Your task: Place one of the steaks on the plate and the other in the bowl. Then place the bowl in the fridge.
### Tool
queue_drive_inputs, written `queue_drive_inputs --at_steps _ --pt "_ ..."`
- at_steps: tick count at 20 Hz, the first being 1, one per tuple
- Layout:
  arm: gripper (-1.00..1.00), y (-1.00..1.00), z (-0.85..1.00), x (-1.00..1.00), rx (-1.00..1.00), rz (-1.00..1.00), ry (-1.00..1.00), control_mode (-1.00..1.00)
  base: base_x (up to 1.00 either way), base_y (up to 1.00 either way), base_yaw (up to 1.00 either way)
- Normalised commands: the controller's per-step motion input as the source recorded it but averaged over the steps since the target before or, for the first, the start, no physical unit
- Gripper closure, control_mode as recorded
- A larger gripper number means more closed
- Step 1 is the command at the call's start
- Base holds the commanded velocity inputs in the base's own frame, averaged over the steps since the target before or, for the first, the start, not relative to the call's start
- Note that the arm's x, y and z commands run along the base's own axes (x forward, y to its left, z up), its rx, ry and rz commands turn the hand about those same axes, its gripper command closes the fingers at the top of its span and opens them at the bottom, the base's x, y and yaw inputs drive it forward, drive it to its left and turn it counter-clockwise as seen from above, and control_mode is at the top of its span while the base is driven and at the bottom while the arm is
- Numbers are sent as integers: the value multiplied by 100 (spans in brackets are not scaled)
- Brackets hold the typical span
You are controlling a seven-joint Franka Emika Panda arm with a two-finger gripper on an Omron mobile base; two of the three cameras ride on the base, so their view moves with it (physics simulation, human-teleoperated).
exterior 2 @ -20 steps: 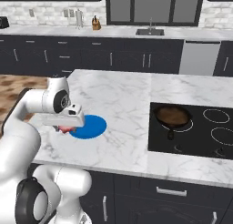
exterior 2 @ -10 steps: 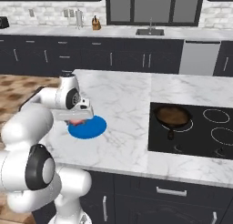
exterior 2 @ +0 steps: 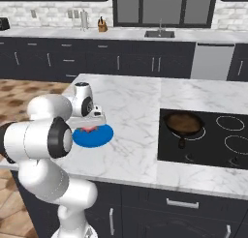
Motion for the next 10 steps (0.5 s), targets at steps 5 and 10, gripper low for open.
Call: queue_drive_inputs --at_steps 5,10 --pt "100 0 -41 35 -3 0 10 -100 0 0 0" --pt "100 0 -49 27 -2 0 0 -100 0 0 0"
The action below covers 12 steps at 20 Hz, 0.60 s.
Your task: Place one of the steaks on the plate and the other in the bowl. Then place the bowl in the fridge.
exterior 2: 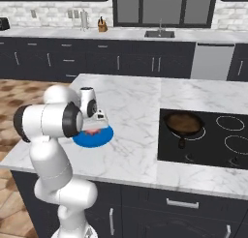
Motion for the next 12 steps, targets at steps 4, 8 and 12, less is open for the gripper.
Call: queue_drive_inputs --at_steps 4,8,12 --pt "100 0 -54 7 0 0 7 -100 0 0 0" --pt "100 0 -21 4 2 1 6 -100 0 0 0" --pt "-100 0 -1 0 0 0 2 -100 0 0 0"
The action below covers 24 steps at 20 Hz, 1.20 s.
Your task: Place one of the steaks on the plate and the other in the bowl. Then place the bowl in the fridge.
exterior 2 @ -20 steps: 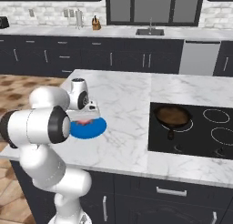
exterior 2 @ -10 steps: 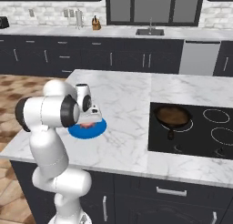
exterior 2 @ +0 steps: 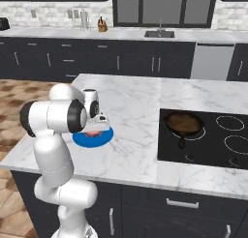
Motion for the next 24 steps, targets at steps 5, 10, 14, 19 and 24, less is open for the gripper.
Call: queue_drive_inputs --at_steps 5,10,14,19,24 --pt "-100 -1 19 -24 -1 -2 0 -100 0 0 0" --pt "-100 -5 78 -75 0 -7 0 -100 0 0 0" --pt "-100 -19 82 -54 0 -7 0 -100 0 0 0" --pt "-100 -34 82 -97 0 -21 2 -100 0 0 0" --pt "-100 -40 54 -100 0 -16 -3 -100 0 0 0"
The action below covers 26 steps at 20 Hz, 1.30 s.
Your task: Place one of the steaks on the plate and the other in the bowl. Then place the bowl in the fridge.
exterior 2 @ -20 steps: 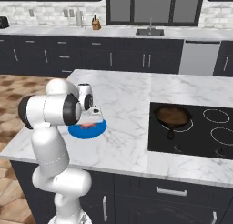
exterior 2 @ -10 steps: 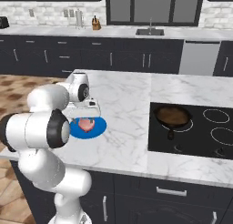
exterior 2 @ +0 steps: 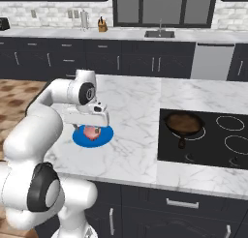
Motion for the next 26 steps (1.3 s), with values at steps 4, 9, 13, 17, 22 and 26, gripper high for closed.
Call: queue_drive_inputs --at_steps 4,9,13,17,22,26 --pt "-100 -8 18 -100 -3 -5 -24 -100 0 0 0" --pt "-100 13 7 -97 -8 1 -20 -100 0 0 0" --pt "-100 1 -34 -26 0 10 -2 -100 0 0 0" --pt "-100 -1 -11 2 0 0 0 -100 0 0 0" --pt "-100 0 0 0 0 0 0 -100 0 0 0" --pt "-100 -9 0 0 0 0 0 100 0 -25 0"
